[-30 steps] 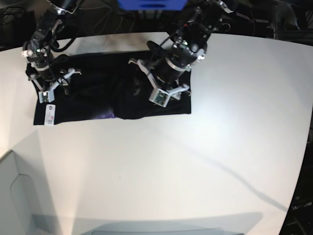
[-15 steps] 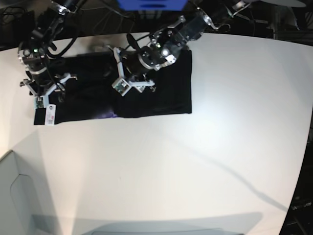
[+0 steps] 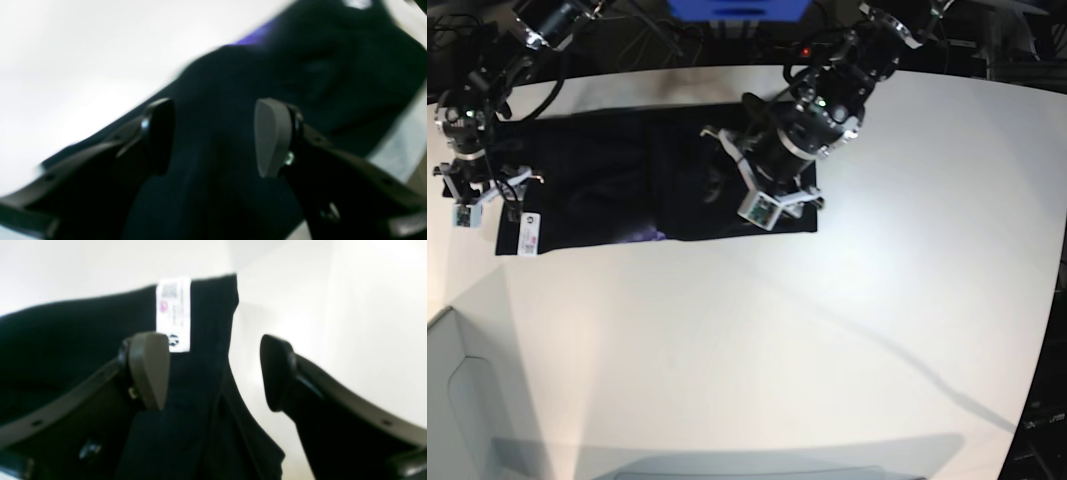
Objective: Fold the T-shirt properly
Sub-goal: 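Press the folded half flat with the left gripper and release, then grasp the strip end with the right gripper and fold it over toward the left gripper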
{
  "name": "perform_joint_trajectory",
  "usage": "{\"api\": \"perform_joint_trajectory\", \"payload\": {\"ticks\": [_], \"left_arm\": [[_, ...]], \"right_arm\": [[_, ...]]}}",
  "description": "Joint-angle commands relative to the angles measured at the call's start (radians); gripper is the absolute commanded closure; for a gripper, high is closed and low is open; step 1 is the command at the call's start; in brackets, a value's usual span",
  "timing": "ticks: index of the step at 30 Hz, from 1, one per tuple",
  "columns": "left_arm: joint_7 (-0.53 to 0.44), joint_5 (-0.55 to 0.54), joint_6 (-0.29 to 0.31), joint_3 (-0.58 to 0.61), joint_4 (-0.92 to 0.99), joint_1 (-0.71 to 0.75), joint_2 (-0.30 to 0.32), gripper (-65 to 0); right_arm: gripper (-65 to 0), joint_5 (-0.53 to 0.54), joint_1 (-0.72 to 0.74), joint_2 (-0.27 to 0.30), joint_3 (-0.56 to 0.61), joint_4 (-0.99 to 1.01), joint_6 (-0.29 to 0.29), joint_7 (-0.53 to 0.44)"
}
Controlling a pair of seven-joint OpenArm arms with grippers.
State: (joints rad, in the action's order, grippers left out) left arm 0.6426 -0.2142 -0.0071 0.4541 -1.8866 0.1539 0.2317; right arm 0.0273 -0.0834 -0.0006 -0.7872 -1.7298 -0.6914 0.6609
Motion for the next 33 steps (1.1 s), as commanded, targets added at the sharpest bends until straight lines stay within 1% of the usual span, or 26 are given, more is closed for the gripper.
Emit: {"api": "perform_joint_trajectory", "payload": {"ticks": [1,3,5,10,15,19,21,26,28,29,31,33], "left_arm": [[-0.023,-0.001,0.005,-0.044,-0.018,0.000,-0.007,-36.9],[-0.023,-0.001,0.005,-0.137,-0.011,0.022,-0.007,-36.9],[-0.023,-0.001,0.005,-0.211,0.029,0.042,-0.007,-36.9],[-0.023,-0.001,0.005,-0.326,0.092,0.069,-0.007,-36.9],[-0.023,-0.001,0.005,-0.341,0.143,0.066,-0.013,-36.9],[-0.033,-0.001,0.005,-0.341,0.204,0.059,-0.024,-36.9],[-0.033,0.000,0.005,-0.343,0.210,0.049,-0.036,-36.9],[-0.033,0.000,0.005,-0.344,0.212,0.049,-0.042,-36.9],[-0.033,0.000,0.005,-0.344,0.210,0.048,-0.044,-36.9],[-0.033,0.000,0.005,-0.344,0.210,0.048,-0.044,-36.9],[-0.033,0.000,0.005,-0.344,0.209,0.048,-0.044,-36.9],[-0.033,0.000,0.005,-0.346,0.201,0.048,-0.044,-36.9]], "right_arm": [[-43.5,0.009,0.007,0.015,-0.007,0.012,-0.007,-0.025],[-43.5,0.009,0.009,0.021,-0.010,0.049,-0.007,-0.031],[-43.5,0.009,0.007,0.041,-0.010,0.087,-0.007,-0.031],[-43.5,0.009,0.000,0.063,-0.011,0.132,-0.007,-0.031],[-43.5,0.009,-0.003,0.064,-0.011,0.143,-0.007,-0.025],[-43.2,0.009,-0.003,0.064,-0.005,0.199,-0.007,-0.025],[-43.2,0.009,-0.002,0.064,-0.004,0.235,-0.007,-0.025],[-42.8,0.009,-0.002,0.061,-0.008,0.278,-0.007,-0.030],[-39.3,0.010,-0.003,0.063,-0.002,0.288,-0.007,-0.030],[-36.1,0.010,-0.003,0.063,-0.002,0.288,-0.007,-0.030],[-28.7,0.010,-0.003,0.061,-0.002,0.290,-0.007,-0.030],[-19.3,0.010,-0.003,0.060,-0.001,0.290,-0.007,-0.025]]}}
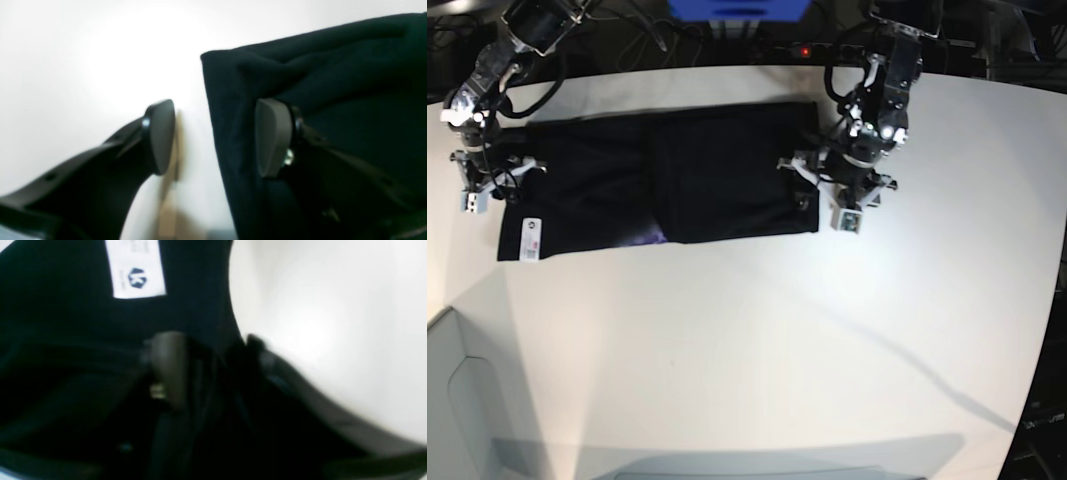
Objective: Fold the T-shirt properly
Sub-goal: 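Grasp the strip end with the right gripper and fold it over toward the left gripper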
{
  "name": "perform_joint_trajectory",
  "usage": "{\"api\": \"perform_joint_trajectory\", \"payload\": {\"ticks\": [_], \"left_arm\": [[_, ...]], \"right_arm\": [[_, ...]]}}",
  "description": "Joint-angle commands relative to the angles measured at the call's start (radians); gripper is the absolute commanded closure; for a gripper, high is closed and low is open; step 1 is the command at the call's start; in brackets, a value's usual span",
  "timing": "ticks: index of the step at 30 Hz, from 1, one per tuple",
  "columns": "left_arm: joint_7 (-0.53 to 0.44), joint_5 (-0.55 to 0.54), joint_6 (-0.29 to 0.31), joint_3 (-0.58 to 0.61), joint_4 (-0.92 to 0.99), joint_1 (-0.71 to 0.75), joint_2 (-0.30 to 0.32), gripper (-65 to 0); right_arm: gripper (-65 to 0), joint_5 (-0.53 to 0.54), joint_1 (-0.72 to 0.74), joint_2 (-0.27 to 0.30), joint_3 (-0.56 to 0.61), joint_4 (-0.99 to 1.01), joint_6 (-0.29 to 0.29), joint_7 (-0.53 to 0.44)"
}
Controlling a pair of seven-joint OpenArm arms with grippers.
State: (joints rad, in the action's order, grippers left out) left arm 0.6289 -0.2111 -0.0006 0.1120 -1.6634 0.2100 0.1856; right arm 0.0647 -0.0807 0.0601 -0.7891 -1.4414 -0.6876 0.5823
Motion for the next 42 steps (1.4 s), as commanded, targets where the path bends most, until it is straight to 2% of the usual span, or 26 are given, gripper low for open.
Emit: {"api": "perform_joint_trajectory", "payload": {"ticks": [1,4,10,14,22,25,36,42], "left_arm": [[-0.019,-0.003,-0.002,-0.004,-0.024,-0.008,0.002,-36.9],[-0.019,-0.003,-0.002,-0.005,-0.050,-0.016,0.001,-36.9],[-0.008,-0.003,-0.005,-0.005,-0.203,-0.005,0.004,-36.9],[-0.008,0.000,-0.003,-0.028,-0.257,0.052,0.021,-36.9],[-0.022,-0.003,-0.002,-0.054,-0.042,0.041,0.015,-36.9],[-0.022,-0.003,-0.002,-0.054,-0.019,0.016,0.001,-36.9],[-0.020,-0.003,-0.002,-0.057,0.038,-0.014,-0.018,-36.9],[-0.020,-0.003,-0.002,-0.061,0.047,-0.014,-0.011,-36.9]], "right_arm": [[-14.3,-0.027,-0.006,-0.001,0.001,0.001,-0.011,0.055],[0.0,-0.029,-0.006,-0.003,0.001,0.001,-0.011,0.055],[0.0,-0.021,-0.006,-0.004,-0.005,-0.078,-0.011,0.055],[0.0,-0.021,-0.011,-0.047,-0.005,-0.216,-0.011,0.057],[0.0,-0.021,-0.087,-0.174,0.116,-0.511,-0.011,0.057],[0.0,-0.021,-0.127,-0.217,0.208,-0.588,-0.011,0.052],[0.0,-0.022,-0.221,-0.217,0.748,-0.600,-0.011,0.012],[0.0,-0.021,-0.184,-0.217,0.933,-0.533,-0.011,0.012]]}}
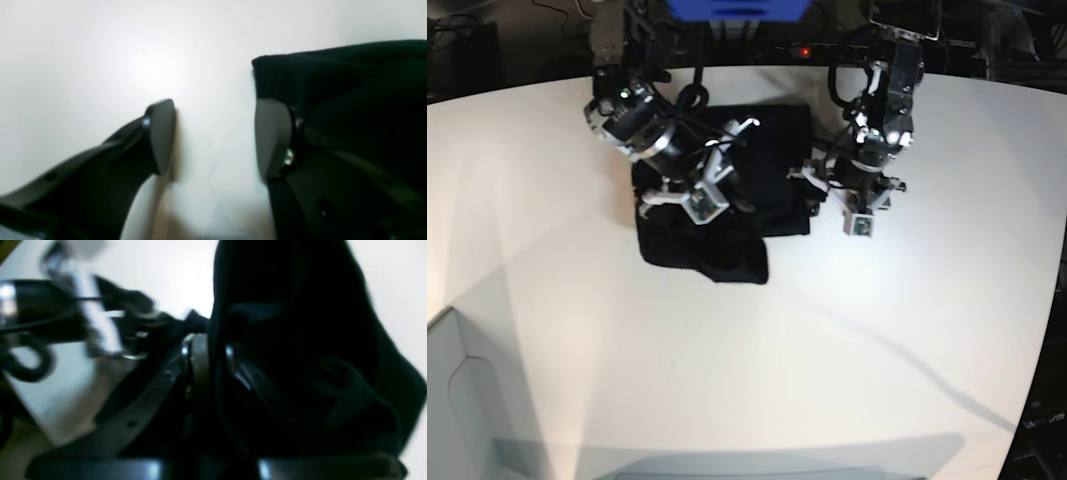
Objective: Fold the T-shirt properly
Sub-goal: 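Grasp the strip end with the right gripper and fold it over toward the left gripper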
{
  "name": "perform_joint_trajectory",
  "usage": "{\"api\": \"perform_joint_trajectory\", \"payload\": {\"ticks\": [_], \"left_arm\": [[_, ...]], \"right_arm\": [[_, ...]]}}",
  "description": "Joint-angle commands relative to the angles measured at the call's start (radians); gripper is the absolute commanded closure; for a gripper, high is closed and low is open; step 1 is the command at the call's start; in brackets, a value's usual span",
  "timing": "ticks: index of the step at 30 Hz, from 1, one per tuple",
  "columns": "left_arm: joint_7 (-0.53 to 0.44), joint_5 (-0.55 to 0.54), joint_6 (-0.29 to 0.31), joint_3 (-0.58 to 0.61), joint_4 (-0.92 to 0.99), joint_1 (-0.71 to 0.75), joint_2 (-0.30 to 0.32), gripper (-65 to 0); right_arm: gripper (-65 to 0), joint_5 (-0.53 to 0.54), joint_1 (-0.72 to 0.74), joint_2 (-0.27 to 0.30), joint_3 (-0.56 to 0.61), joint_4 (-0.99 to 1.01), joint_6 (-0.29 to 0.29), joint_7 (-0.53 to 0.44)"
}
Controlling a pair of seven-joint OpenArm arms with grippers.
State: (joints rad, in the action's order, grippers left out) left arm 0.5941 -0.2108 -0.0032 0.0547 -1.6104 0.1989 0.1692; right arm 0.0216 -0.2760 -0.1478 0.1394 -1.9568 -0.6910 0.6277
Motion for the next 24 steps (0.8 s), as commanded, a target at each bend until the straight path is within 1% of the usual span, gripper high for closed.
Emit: {"api": "perform_joint_trajectory", "payload": {"ticks": [1,5,9,14,20,21,22,24], "left_arm": [[0.014,-0.003,0.001,-0.003,-0.008,-0.003,0.005,-36.9],[0.014,-0.003,0.001,-0.005,-0.018,-0.003,0.005,-36.9],[0.023,-0.003,-0.002,-0.006,-0.051,0.001,0.005,-36.9],[0.026,0.004,-0.007,-0.008,-0.141,0.020,0.008,-37.3],[0.026,0.000,-0.004,-0.112,-0.241,0.072,0.003,-37.4],[0.026,0.000,-0.002,-0.131,-0.259,0.084,0.005,-37.4],[0.026,0.000,-0.002,-0.152,-0.278,0.099,0.006,-37.4],[0.026,0.003,-0.001,-0.215,-0.305,0.127,0.008,-37.4]], "right_arm": [[0.0,0.022,0.019,-0.009,0.024,0.007,-0.007,-0.033],[0.0,0.018,0.057,-0.009,0.075,0.115,-0.007,-0.033],[0.0,0.016,0.077,-0.009,0.076,0.179,-0.007,-0.033],[0.0,0.015,0.093,-0.009,0.076,0.215,-0.007,-0.033],[0.0,0.015,0.097,0.012,0.079,0.228,-0.007,-0.025],[-1.0,0.015,0.099,0.014,0.081,0.228,-0.007,-0.022],[-3.5,0.015,0.099,0.014,0.081,0.224,-0.007,-0.022],[-11.2,0.015,0.091,0.014,0.079,0.219,-0.007,-0.022]]}}
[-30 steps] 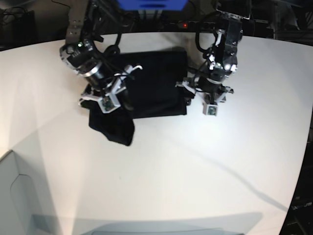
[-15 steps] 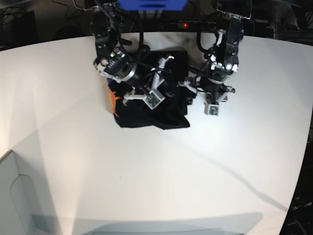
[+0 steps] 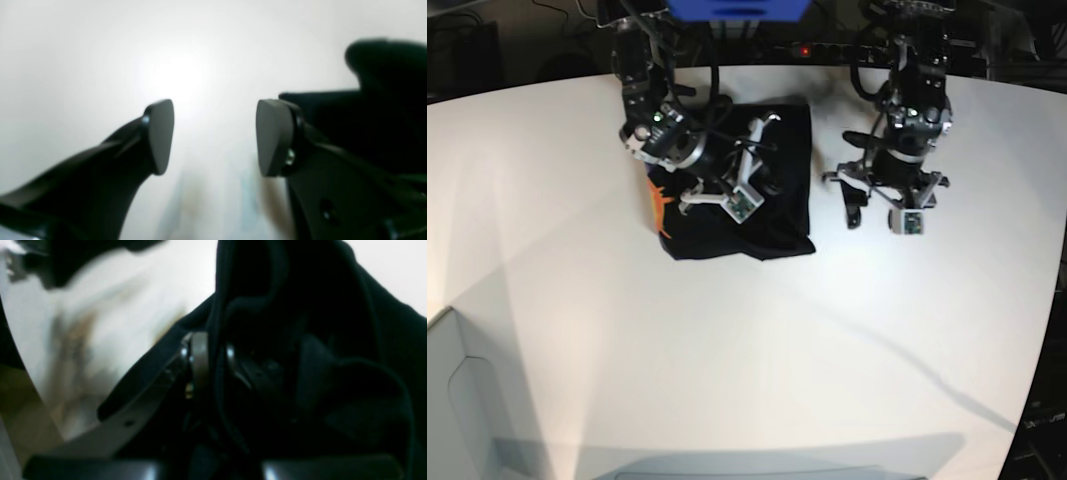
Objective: Fold the T-shirt properly
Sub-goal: 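Grasp the strip end with the right gripper and fold it over toward the left gripper, then release the right gripper and lift the left gripper away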
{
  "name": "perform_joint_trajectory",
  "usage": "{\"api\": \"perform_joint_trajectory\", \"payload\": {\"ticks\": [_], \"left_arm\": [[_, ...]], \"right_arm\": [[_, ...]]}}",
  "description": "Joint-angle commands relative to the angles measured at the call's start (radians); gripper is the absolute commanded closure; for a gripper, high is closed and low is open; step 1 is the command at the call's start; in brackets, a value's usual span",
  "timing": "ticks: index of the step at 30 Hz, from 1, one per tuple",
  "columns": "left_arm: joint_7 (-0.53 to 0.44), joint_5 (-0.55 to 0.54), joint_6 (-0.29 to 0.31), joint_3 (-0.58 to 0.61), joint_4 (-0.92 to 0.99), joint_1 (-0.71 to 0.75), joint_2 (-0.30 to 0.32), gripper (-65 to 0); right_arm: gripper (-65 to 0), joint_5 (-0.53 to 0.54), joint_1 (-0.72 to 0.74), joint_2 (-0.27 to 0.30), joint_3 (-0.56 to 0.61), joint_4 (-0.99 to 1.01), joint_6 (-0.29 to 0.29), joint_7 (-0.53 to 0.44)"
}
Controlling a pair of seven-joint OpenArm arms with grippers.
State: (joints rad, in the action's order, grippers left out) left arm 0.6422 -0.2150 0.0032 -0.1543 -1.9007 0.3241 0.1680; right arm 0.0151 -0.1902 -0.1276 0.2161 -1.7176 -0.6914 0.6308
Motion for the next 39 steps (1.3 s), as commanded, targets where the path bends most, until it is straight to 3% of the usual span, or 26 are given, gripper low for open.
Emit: {"api": "perform_joint_trajectory", "payload": {"ticks": [1,4,6,12,17,20,25,31,39], "left_arm": [[-0.022,0.002,-0.007,-0.043,-0.023,0.017,0.009,-37.4],[-0.022,0.002,-0.007,-0.132,-0.029,0.046,0.008,-37.4],[-0.022,0.001,-0.007,-0.189,-0.029,0.060,0.003,-37.4],[-0.022,0.001,-0.007,-0.351,-0.029,0.082,-0.002,-37.4],[-0.022,0.001,-0.006,-0.428,-0.030,0.080,-0.002,-37.4],[-0.022,0.001,-0.006,-0.449,-0.029,0.080,-0.002,-37.4],[-0.022,0.001,-0.006,-0.456,-0.029,0.074,0.003,-37.4],[-0.022,0.001,-0.006,-0.457,-0.029,0.073,0.008,-37.4],[-0.022,0.001,-0.004,-0.542,-0.044,0.082,0.008,-37.4]], "right_arm": [[-16.1,0.021,0.002,-0.007,-0.002,-0.031,-0.007,-0.025],[-27.0,0.021,-0.028,-0.005,-0.004,-0.085,-0.007,-0.035],[-30.7,0.027,-0.050,-0.001,-0.016,-0.154,-0.007,-0.035],[-32.0,0.029,-0.068,-0.001,-0.119,-0.301,-0.007,-0.036],[-32.3,0.029,-0.061,-0.001,-0.235,-0.295,-0.007,-0.036],[-32.3,0.029,-0.070,0.010,-0.240,-0.253,-0.007,-0.036],[-32.3,0.029,-0.140,0.061,-0.122,-0.223,-0.007,-0.036],[-31.9,0.024,-0.162,0.177,0.108,-0.235,-0.007,-0.036],[-32.2,0.027,-0.136,0.265,0.141,-0.241,-0.007,-0.036]]}}
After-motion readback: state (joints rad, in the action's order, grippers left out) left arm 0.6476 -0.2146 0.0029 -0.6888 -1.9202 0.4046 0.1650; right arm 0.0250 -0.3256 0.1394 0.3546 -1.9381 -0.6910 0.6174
